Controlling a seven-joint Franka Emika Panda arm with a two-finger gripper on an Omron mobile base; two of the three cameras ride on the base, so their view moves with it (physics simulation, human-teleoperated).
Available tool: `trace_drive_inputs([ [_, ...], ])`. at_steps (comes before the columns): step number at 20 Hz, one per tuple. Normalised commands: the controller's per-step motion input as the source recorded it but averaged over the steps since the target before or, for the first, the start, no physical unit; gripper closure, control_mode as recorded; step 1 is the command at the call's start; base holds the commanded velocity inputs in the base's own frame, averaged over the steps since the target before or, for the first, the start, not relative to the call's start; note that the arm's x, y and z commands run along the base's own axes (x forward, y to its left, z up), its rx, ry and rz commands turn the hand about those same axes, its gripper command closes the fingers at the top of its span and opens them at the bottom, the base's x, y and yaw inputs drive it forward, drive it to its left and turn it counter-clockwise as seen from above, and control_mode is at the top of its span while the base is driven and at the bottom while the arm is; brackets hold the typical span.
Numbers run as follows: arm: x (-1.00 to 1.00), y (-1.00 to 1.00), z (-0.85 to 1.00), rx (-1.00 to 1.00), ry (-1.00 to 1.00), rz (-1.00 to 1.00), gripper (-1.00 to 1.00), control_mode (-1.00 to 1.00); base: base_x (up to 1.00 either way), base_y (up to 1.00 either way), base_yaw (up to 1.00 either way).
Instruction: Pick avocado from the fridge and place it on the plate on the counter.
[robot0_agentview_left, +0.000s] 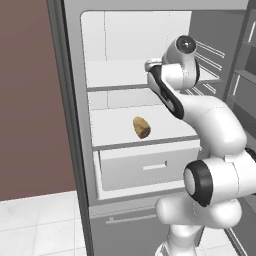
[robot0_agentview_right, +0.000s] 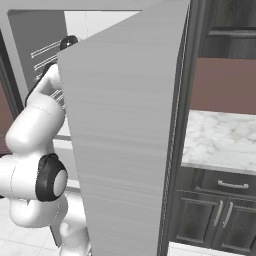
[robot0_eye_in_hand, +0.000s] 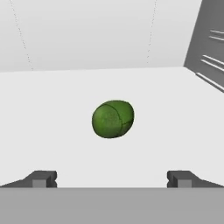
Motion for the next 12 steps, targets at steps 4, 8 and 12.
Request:
trace_drive_inputs([
  [4, 0.42, 0.00, -0.13, 0.00, 0.02, 0.00, -1.00, -1.00, 0.00, 0.00, 0.00],
  [8, 0.32, 0.00, -0.07, 0.00, 0.00, 0.00, -1.00, -1.00, 0.00, 0.00, 0.00],
  [12, 0.25, -0.02, -0.06, 0.00, 0.00, 0.00, -1.00, -1.00, 0.00, 0.00, 0.00],
])
